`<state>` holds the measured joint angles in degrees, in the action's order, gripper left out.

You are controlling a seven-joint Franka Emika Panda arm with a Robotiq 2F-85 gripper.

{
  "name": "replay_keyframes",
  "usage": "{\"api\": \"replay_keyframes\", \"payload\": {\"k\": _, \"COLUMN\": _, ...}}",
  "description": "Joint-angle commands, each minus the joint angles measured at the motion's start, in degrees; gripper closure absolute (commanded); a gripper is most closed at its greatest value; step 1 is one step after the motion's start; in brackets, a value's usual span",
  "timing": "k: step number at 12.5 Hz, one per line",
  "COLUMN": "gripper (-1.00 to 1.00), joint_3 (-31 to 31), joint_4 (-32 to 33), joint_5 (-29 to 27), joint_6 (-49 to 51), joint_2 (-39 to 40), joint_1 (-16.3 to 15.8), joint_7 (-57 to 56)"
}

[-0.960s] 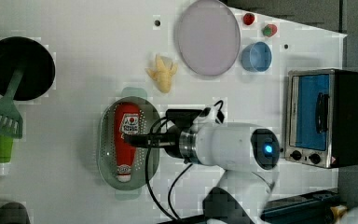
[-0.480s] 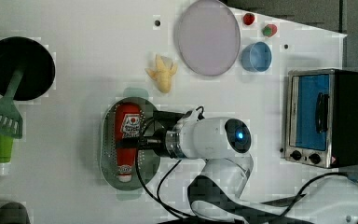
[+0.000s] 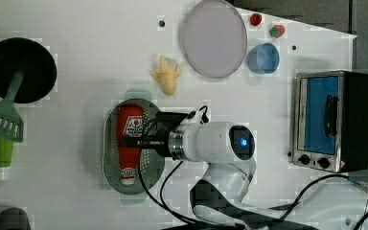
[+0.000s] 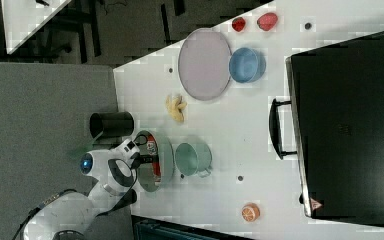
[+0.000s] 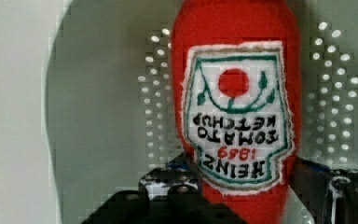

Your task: Pick ketchup from strainer and place it on the table

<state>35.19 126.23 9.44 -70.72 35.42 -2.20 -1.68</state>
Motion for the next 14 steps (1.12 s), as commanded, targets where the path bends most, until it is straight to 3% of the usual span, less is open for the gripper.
{"api": "replay_keyframes", "payload": {"k": 1, "gripper": -0.17, "joint_3": 1.0, "joint_4": -0.6, "joint_5": -0.1, "joint_6": -1.0, "joint_2": -1.8, "joint_1": -1.5, "joint_7": 2.4}}
{"api": "replay_keyframes", "payload": {"k": 5, "gripper": -0.17, "joint_3": 1.6, "joint_4": -0.8, "joint_5": -0.9, "joint_6": 8.4, "joint_2": -11.8, "joint_1": -0.2, "joint_7": 2.5}}
{"api": "replay_keyframes", "payload": {"k": 9, "gripper": -0.17, "joint_3": 1.5, "joint_4": -4.9, "joint_5": -11.5, "joint_6": 26.2, "joint_2": -23.3, "joint_1": 3.0, "joint_7": 2.5}}
{"api": "replay_keyframes", "payload": {"k": 12, "gripper": -0.17, "joint_3": -1.5, "joint_4": -9.8, "joint_5": -13.7, "joint_6": 37.2, "joint_2": -27.3, "joint_1": 5.9, "joint_7": 0.3}}
{"api": "replay_keyframes", "payload": {"k": 14, "gripper": -0.17, "joint_3": -5.0, "joint_4": -11.7, "joint_5": -13.7, "joint_6": 39.2, "joint_2": -28.1, "joint_1": 7.6, "joint_7": -3.6}}
